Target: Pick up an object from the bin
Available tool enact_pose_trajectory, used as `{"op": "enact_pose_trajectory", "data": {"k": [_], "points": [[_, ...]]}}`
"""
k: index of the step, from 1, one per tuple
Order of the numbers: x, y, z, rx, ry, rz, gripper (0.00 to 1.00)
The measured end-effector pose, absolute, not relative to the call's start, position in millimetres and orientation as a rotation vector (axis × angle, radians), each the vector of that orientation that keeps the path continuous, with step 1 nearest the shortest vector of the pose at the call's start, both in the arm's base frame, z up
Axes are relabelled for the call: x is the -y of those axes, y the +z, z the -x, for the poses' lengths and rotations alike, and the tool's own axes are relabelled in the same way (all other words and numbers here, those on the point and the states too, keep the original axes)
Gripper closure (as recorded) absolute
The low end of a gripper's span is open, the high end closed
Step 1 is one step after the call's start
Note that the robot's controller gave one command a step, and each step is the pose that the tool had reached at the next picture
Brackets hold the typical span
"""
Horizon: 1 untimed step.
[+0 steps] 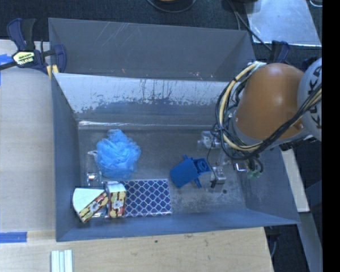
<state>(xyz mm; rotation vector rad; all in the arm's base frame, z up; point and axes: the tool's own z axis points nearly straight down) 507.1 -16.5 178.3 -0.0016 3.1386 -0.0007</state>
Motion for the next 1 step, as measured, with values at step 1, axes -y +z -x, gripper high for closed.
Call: {"op": "enact_pose_trajectory", "data": {"k": [1], "points": [[16.5,178.3,-507.1,-3.139,-0.001,0.002,0.00]]}}
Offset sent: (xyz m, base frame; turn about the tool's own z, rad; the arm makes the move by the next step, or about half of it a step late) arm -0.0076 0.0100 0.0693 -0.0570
